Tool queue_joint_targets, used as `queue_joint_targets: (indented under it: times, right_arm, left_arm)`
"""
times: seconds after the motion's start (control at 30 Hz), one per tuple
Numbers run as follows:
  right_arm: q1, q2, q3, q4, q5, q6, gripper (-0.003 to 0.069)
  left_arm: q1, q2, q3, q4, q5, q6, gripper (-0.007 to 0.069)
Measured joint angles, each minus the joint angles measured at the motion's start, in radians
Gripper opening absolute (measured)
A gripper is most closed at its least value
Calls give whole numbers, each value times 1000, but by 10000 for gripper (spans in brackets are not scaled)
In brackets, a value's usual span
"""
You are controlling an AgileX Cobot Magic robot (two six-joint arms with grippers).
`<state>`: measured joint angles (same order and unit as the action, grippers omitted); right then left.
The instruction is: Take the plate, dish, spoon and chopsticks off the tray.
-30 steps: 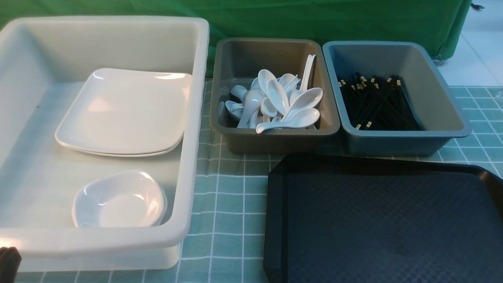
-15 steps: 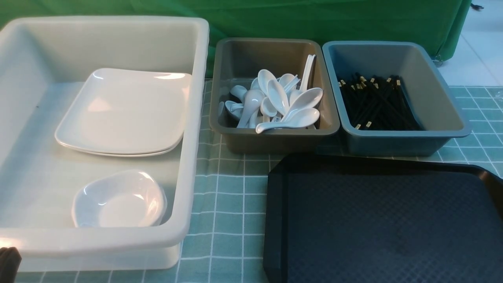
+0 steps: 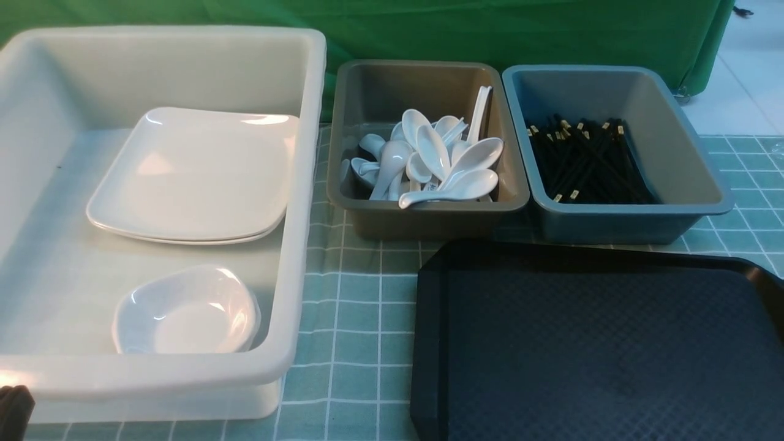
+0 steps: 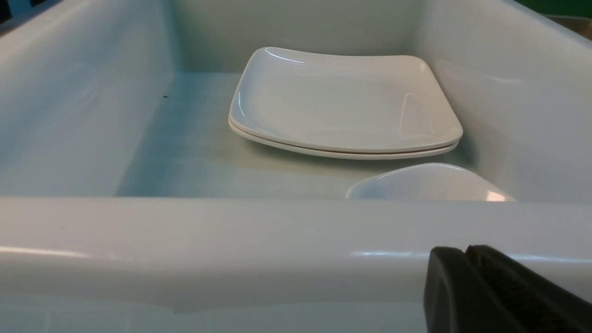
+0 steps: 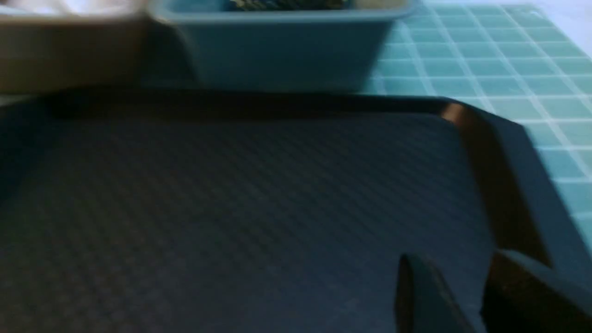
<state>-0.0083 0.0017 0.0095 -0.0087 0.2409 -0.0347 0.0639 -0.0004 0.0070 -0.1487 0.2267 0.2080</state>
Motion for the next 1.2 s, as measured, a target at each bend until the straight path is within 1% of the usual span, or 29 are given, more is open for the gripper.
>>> queue_joint_targets:
  times: [0.17,1.2]
  right_arm:
    - [7,0,0,0,6,-35,242]
    - [21,0,0,3,6,-31,242]
  left_arm:
    - [0,0,0,0,-1,0,12]
    - [0,0,0,0,-1,0,12]
